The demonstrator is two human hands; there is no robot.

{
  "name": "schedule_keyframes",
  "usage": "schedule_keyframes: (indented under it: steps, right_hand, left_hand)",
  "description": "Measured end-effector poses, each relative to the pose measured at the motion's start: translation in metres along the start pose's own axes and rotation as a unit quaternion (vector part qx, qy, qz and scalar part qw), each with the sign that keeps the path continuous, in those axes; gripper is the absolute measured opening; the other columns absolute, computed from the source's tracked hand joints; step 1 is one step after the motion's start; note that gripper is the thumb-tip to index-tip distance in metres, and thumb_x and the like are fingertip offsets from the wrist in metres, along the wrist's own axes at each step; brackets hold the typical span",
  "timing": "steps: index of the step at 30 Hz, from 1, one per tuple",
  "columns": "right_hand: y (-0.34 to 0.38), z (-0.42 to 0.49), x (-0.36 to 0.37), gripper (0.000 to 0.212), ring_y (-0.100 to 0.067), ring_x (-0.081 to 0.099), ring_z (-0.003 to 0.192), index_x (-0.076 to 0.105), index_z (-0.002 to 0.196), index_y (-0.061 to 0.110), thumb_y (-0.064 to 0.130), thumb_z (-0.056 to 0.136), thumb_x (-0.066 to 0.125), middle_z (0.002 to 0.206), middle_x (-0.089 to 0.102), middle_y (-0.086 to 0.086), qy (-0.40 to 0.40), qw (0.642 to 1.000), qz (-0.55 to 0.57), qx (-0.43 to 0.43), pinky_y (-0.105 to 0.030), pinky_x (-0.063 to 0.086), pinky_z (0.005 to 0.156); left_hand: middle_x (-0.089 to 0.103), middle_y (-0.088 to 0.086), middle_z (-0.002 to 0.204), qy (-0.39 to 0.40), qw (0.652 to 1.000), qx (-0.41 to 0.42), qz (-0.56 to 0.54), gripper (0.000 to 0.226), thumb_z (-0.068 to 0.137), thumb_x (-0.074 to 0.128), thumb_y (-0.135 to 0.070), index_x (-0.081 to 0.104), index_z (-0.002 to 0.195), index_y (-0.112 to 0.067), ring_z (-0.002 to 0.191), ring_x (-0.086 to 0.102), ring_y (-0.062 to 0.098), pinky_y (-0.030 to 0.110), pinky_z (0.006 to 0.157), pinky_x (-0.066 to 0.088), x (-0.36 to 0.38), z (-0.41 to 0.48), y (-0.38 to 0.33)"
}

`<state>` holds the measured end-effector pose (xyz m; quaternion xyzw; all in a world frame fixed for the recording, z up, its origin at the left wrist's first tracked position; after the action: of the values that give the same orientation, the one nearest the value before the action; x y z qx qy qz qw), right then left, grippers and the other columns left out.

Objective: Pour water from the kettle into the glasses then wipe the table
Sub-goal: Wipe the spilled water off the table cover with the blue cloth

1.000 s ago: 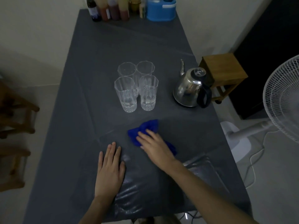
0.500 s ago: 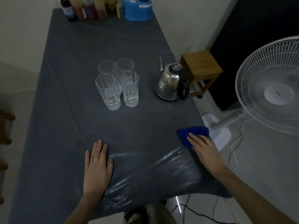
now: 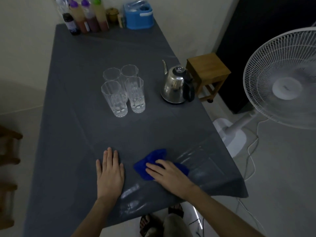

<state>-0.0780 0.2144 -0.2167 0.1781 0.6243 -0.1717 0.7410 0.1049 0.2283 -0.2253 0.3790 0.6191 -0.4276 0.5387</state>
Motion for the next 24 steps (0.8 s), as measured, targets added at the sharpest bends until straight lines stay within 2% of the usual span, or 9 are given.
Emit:
schedule_keyframes:
  steps: [3,7,8,10,12,14,18,21,24]
  right_hand:
    - [-0.046,-0.037,-0.007,0.046,-0.021,0.059,0.112,0.059,0.130,0.023,0.019,0.086,0.048,0.138,0.056,0.007,0.006,0.998,-0.049,0.042,-0.034,0.053,0.087]
    - [-0.142,-0.116,-0.033,0.052,-0.029,0.063,0.109,0.063,0.127,0.016,0.010,0.077,0.075,0.135,0.060,-0.003,0.013,0.969,-0.056,0.239,-0.043,0.055,0.088]
    - [-0.156,-0.132,-0.037,0.049,-0.032,0.063,0.109,0.063,0.126,0.013,0.010,0.079,0.074,0.134,0.060,-0.007,0.023,0.959,-0.066,0.276,-0.046,0.054,0.090]
    - [-0.168,-0.143,-0.040,0.036,-0.034,0.064,0.106,0.065,0.123,0.009,0.016,0.089,0.054,0.130,0.063,-0.010,0.031,0.944,-0.078,0.318,-0.048,0.054,0.089]
    - [-0.161,-0.127,-0.039,0.044,-0.034,0.063,0.104,0.067,0.120,0.009,0.023,0.091,0.037,0.127,0.065,-0.009,0.021,0.938,-0.057,0.340,-0.046,0.054,0.088]
    - [-0.140,-0.096,-0.037,0.044,-0.032,0.062,0.104,0.068,0.120,0.011,0.026,0.091,0.038,0.127,0.065,-0.005,-0.001,0.944,-0.040,0.327,-0.042,0.054,0.087]
    - [-0.071,-0.017,-0.022,0.038,-0.029,0.063,0.106,0.067,0.121,0.015,0.025,0.083,0.069,0.129,0.064,-0.003,-0.029,0.977,-0.001,0.211,-0.041,0.057,0.084]
    - [-0.024,0.011,-0.011,0.039,-0.024,0.059,0.109,0.063,0.125,0.019,0.029,0.089,0.051,0.132,0.061,0.002,-0.012,0.992,0.012,0.126,-0.036,0.055,0.084]
    - [-0.028,0.002,-0.016,0.043,-0.020,0.059,0.109,0.063,0.125,0.021,0.031,0.090,0.040,0.132,0.061,0.005,-0.018,0.992,0.002,0.121,-0.033,0.053,0.085]
  left_hand:
    - [0.037,0.015,0.152,-0.010,1.000,0.014,-0.019,0.054,0.095,0.025,-0.032,0.044,0.138,-0.005,0.143,0.031,0.029,0.055,0.115,0.022,0.000,-0.001,0.000]
    - [0.039,0.012,0.151,-0.019,0.995,0.087,-0.038,0.052,0.096,0.026,-0.032,0.046,0.137,-0.006,0.143,0.029,0.025,0.049,0.118,0.014,0.001,-0.015,-0.022]
    - [0.040,0.013,0.150,-0.018,0.994,0.105,-0.036,0.051,0.096,0.027,-0.030,0.047,0.136,-0.005,0.142,0.031,0.025,0.048,0.118,0.014,0.001,-0.020,-0.030]
    - [0.043,0.014,0.148,-0.018,0.991,0.128,-0.028,0.050,0.095,0.029,-0.027,0.050,0.133,-0.003,0.140,0.033,0.026,0.048,0.117,0.015,0.001,-0.027,-0.041]
    - [0.044,0.015,0.147,-0.009,0.992,0.125,-0.028,0.051,0.094,0.030,-0.028,0.052,0.133,-0.003,0.139,0.034,0.026,0.046,0.117,0.015,0.001,-0.028,-0.044]
    - [0.045,0.015,0.146,0.002,0.991,0.126,-0.033,0.052,0.094,0.030,-0.030,0.052,0.132,-0.003,0.138,0.035,0.026,0.043,0.118,0.013,0.000,-0.028,-0.048]
    - [0.046,0.013,0.146,0.024,0.987,0.148,-0.051,0.055,0.100,0.021,-0.035,0.052,0.133,-0.005,0.136,0.037,0.024,0.035,0.118,0.009,-0.002,-0.023,-0.072]
    - [0.042,0.012,0.149,0.018,0.989,0.130,-0.074,0.054,0.096,0.024,-0.030,0.048,0.137,-0.005,0.139,0.038,0.024,0.035,0.119,0.015,-0.003,-0.012,-0.083]
    - [0.034,0.010,0.154,0.020,0.990,0.116,-0.079,0.058,0.094,0.018,-0.029,0.040,0.143,-0.007,0.143,0.032,0.023,0.041,0.118,0.021,0.000,-0.002,-0.090]
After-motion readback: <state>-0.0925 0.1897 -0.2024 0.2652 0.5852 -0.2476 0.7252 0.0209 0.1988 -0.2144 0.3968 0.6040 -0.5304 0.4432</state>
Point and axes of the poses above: each hand's wrist, its own z-axis towards the middle knuckle, its own x-axis out of the palm, y = z × x, the point moved 10 cm from there along z, towards the middle knuckle
